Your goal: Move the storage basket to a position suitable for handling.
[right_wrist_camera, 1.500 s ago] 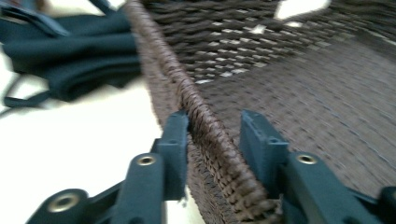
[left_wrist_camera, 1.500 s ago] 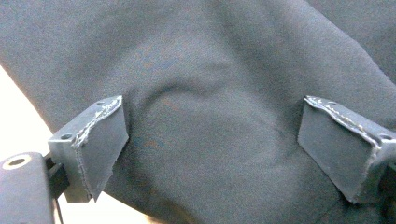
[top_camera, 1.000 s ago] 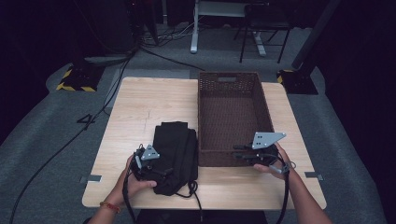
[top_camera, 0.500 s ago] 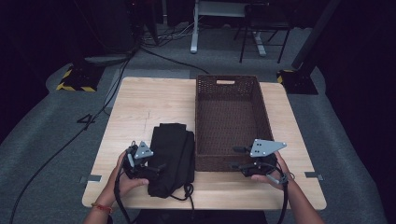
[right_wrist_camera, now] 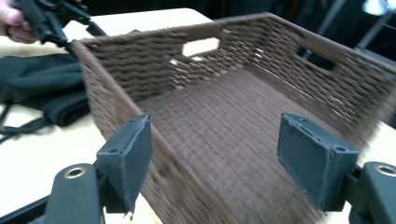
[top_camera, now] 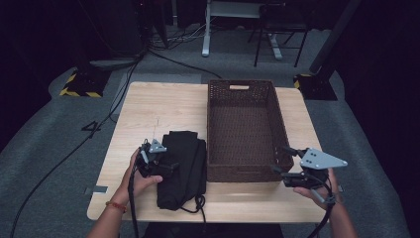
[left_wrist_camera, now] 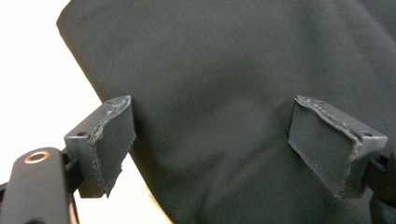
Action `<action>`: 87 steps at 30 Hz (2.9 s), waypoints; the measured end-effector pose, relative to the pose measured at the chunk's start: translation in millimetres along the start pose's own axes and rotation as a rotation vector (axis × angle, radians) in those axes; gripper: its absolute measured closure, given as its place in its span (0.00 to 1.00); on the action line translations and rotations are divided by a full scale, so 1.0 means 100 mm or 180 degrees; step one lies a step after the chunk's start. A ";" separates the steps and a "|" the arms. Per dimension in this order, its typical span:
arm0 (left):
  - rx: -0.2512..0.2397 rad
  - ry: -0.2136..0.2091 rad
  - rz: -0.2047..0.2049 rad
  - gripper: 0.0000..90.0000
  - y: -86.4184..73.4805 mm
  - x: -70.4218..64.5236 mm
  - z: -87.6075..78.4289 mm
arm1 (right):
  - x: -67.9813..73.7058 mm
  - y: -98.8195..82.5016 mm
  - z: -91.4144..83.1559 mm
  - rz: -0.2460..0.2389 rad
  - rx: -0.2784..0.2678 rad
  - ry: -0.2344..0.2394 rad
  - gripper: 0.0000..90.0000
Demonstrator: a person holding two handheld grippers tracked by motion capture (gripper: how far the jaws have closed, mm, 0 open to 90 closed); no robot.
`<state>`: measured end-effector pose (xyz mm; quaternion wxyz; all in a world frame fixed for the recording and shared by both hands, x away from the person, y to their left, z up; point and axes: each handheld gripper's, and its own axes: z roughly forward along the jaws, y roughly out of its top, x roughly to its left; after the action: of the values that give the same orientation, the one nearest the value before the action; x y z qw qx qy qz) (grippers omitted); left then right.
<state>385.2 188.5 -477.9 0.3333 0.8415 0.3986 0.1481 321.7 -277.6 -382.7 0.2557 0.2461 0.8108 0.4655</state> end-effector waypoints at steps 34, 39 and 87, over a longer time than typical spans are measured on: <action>0.0091 -0.0511 -0.0107 0.13 -0.07 -0.03 0.19 | -0.14 -1.09 0.37 0.0600 0.0765 0.0032 0.27; 0.0024 -0.0695 -0.0096 0.35 -0.06 -0.02 0.19 | -0.15 -1.07 0.40 0.0686 0.0677 0.0000 0.26; -0.0145 -0.0760 -0.0185 0.81 0.01 -0.15 0.18 | -0.17 -1.07 0.37 0.0601 0.0748 -0.0163 0.25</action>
<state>386.0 168.5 -490.0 0.4015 0.8334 0.3768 0.0462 341.4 -313.3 -490.2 0.2009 0.3613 0.8261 0.3829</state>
